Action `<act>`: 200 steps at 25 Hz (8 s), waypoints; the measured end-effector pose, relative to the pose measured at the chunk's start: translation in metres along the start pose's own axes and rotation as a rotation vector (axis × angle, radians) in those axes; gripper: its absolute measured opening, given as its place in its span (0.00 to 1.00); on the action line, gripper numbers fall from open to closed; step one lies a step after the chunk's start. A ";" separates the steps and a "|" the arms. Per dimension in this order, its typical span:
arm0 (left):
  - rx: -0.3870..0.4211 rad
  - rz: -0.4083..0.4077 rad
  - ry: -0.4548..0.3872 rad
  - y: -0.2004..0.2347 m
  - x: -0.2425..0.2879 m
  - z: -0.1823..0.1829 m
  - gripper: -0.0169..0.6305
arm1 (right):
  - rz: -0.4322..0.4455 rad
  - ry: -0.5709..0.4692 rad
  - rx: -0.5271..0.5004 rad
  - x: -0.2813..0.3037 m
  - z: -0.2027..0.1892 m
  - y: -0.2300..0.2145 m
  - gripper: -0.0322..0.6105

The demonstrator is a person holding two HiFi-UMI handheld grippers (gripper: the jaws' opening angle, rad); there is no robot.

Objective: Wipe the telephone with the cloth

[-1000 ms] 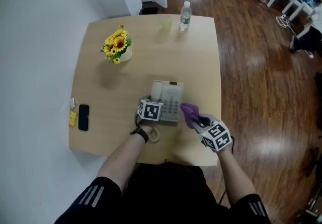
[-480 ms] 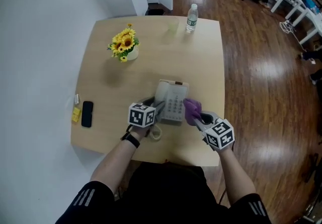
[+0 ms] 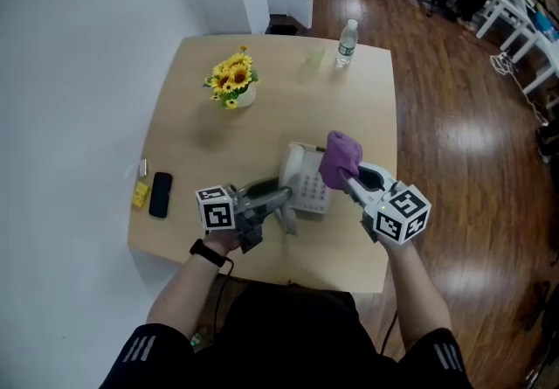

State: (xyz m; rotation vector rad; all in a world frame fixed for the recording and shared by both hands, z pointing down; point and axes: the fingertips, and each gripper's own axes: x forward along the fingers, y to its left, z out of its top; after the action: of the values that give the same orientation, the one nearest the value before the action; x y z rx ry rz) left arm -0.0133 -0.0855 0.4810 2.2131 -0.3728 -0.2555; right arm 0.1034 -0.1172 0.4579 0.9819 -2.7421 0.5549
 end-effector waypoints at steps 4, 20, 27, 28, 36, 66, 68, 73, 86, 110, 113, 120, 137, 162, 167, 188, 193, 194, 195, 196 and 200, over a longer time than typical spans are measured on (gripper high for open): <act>-0.021 -0.108 -0.052 -0.028 -0.011 0.015 0.35 | 0.075 -0.063 -0.129 0.016 0.051 0.038 0.16; 0.008 -0.167 -0.091 -0.056 -0.039 0.022 0.34 | 0.360 0.046 -0.310 0.035 0.030 0.150 0.15; 0.009 -0.183 -0.090 -0.059 -0.039 0.022 0.34 | 0.254 -0.054 -0.251 0.019 0.064 0.122 0.15; 0.008 -0.187 -0.088 -0.059 -0.039 0.022 0.34 | 0.230 -0.067 -0.249 0.021 0.073 0.116 0.15; 0.005 -0.191 -0.098 -0.061 -0.039 0.027 0.34 | 0.276 -0.017 -0.309 0.053 0.078 0.138 0.15; -0.105 -0.205 -0.363 -0.044 -0.066 0.079 0.34 | 0.566 0.275 -0.413 0.038 -0.040 0.225 0.15; -0.126 -0.209 -0.393 -0.041 -0.070 0.081 0.34 | 0.601 0.290 -0.408 0.031 -0.044 0.230 0.15; -0.155 -0.235 -0.443 -0.045 -0.076 0.087 0.34 | 0.512 0.153 -0.310 0.017 -0.008 0.204 0.15; -0.170 -0.268 -0.494 -0.051 -0.071 0.087 0.33 | 0.456 0.113 -0.215 0.049 -0.008 0.208 0.15; -0.152 -0.045 -0.439 -0.010 -0.070 0.062 0.33 | 0.137 0.250 -0.121 0.030 -0.076 0.069 0.15; -0.157 -0.010 -0.436 -0.004 -0.075 0.055 0.33 | 0.067 0.316 -0.151 0.061 -0.087 0.026 0.15; -0.149 0.069 -0.423 0.010 -0.093 0.041 0.34 | 0.047 0.486 -0.223 0.148 -0.093 -0.023 0.15; -0.157 0.180 -0.434 0.043 -0.126 0.031 0.34 | 0.219 0.854 -0.495 0.178 -0.225 0.028 0.15; -0.097 0.367 -0.244 0.124 -0.062 0.003 0.34 | 0.156 0.438 0.045 0.036 -0.198 0.079 0.15; -0.001 0.507 -0.139 0.147 -0.030 -0.013 0.34 | 0.040 0.320 0.132 0.006 -0.162 0.041 0.15; 0.381 1.002 0.327 0.204 0.017 -0.067 0.35 | 0.025 0.167 0.249 -0.007 -0.127 0.009 0.15; 0.345 1.026 0.413 0.209 0.021 -0.074 0.35 | 0.023 0.163 0.265 -0.007 -0.128 0.010 0.15; 0.334 1.025 0.428 0.210 0.021 -0.076 0.35 | 0.023 0.162 0.268 -0.007 -0.129 0.010 0.15; 0.326 1.023 0.445 0.212 0.022 -0.078 0.35 | 0.023 0.160 0.270 -0.007 -0.130 0.010 0.15; 0.320 1.018 0.463 0.214 0.023 -0.080 0.36 | 0.024 0.159 0.272 -0.008 -0.131 0.011 0.15; 0.324 0.963 0.524 0.220 0.028 -0.088 0.45 | 0.021 0.161 0.279 -0.011 -0.134 0.011 0.15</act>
State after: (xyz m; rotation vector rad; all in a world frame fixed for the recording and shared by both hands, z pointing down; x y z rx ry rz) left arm 0.0008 -0.1608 0.7069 2.0315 -1.1611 0.9287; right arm 0.1104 -0.0489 0.5739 0.9188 -2.5805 0.9950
